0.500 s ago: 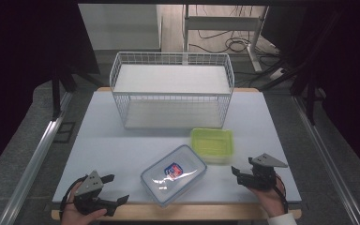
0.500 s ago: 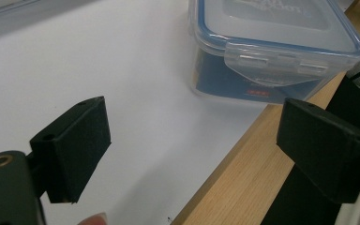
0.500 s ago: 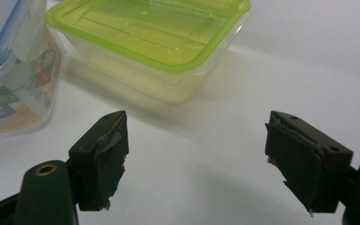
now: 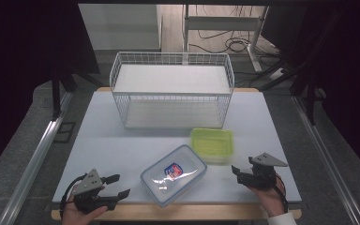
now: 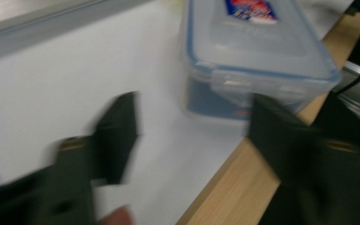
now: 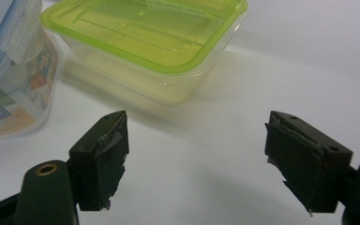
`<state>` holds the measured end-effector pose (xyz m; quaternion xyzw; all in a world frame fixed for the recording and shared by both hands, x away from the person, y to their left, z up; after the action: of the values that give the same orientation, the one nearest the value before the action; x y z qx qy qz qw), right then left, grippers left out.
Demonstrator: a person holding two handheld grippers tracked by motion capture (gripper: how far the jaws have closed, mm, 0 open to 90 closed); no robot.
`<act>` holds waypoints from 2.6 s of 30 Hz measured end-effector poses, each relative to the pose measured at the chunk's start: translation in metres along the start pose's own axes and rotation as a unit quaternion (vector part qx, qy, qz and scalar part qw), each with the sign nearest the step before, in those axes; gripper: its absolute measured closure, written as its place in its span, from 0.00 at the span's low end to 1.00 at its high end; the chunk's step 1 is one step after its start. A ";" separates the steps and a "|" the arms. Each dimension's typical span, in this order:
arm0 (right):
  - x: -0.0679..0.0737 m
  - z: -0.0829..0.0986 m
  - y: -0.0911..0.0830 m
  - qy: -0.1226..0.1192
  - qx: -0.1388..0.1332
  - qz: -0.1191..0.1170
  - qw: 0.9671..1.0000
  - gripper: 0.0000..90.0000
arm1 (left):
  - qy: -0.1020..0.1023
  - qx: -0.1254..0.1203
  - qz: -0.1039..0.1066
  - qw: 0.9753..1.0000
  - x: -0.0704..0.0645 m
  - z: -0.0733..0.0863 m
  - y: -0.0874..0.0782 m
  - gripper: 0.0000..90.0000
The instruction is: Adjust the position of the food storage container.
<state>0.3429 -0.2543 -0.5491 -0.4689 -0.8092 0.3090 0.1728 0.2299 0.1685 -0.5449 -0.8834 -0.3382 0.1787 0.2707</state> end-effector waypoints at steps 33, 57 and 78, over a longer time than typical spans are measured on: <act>0.000 -0.004 0.003 0.005 -0.004 0.001 1.000 0.25 | 0.144 0.090 0.150 0.974 -0.117 -0.033 0.073 1.00; -0.001 -0.005 0.002 0.007 -0.010 -0.001 1.000 0.25 | 0.120 0.096 0.120 0.981 -0.091 -0.019 0.066 1.00; 0.002 -0.006 0.002 0.007 -0.014 -0.010 1.000 0.25 | 0.075 0.083 0.084 0.990 -0.040 -0.013 0.044 1.00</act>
<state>0.3470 -0.2501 -0.5461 -0.4652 -0.8170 0.2923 0.1753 0.2301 0.1091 -0.5558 -0.8943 -0.2253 0.1614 0.3513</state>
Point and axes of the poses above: each handheld gripper's, and its own axes: y roughly forward along the jaws, z roughly out of its underside, x roughly to its left, the point moved 8 cm from there along y, roughly forward along the jaws, and after that the axes turned 5 degrees about x, right-handed, at the moved point
